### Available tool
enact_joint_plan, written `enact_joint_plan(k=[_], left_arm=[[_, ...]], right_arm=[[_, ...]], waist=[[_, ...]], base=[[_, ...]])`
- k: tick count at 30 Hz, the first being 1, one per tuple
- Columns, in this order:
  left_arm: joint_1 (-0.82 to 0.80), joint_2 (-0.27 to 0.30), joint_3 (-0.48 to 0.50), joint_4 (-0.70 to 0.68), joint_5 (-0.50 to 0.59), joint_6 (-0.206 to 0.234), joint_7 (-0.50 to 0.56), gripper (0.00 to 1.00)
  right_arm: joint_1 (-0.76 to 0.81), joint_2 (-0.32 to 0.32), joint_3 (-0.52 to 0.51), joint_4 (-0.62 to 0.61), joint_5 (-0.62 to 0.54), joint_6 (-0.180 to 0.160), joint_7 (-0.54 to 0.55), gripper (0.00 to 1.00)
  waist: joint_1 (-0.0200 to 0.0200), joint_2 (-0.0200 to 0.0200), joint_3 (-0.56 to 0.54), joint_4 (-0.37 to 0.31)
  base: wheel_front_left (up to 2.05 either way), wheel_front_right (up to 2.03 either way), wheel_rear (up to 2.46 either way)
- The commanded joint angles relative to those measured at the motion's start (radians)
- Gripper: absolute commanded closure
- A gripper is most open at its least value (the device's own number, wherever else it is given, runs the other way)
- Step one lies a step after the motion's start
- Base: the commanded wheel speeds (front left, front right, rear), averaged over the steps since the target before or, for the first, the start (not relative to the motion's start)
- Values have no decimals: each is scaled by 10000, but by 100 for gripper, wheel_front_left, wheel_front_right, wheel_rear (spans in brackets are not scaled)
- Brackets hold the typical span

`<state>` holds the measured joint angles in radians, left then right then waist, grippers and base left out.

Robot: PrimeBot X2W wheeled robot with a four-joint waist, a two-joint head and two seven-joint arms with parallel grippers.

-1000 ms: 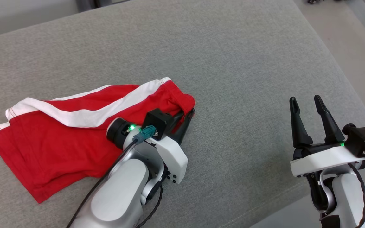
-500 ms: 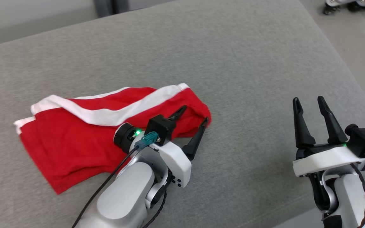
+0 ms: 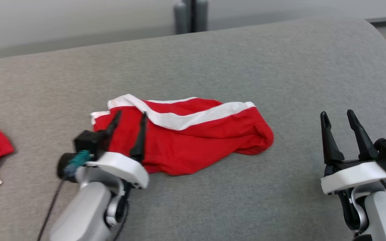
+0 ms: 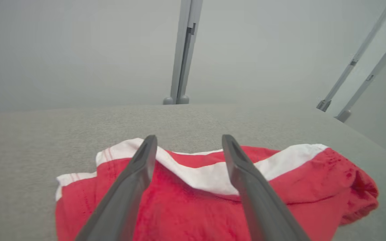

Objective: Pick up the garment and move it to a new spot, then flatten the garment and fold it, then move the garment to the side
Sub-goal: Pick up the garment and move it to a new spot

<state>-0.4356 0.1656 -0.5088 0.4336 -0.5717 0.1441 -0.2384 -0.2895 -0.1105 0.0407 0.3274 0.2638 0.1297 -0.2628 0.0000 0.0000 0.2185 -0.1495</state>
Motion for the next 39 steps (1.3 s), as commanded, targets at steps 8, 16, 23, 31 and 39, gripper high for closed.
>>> enact_joint_plan(k=[8, 16, 23, 31, 39], left_arm=[[1033, 847, 1462, -669, -338, 605, -242, 0], [2159, 1311, 2068, -1362, -210, 737, -267, 0], [2859, 1584, 2196, -1938, 82, 506, -264, 0], [3478, 1887, 2144, -2131, 269, 82, -266, 0], [3701, 1948, 2150, -2148, 241, 72, -267, 0]], right_arm=[[398, -161, -55, 104, -92, 19, 23, 0], [790, -164, -89, -7, -102, 19, 205, 0], [1201, -111, -99, -131, -90, 19, 388, 0], [1763, -66, -198, -434, -151, 19, 693, 0], [2020, 4, -282, -744, -212, 19, 974, 0]], waist=[[0, 0, -810, 1100], [0, 0, -1226, 1312], [0, 0, -1601, 1294], [0, 0, -2037, 1244], [0, 0, -2212, 1264]], base=[[0, 0, 0], [0, 0, 0], [0, 0, 0], [0, 0, 0], [0, 0, 0]])
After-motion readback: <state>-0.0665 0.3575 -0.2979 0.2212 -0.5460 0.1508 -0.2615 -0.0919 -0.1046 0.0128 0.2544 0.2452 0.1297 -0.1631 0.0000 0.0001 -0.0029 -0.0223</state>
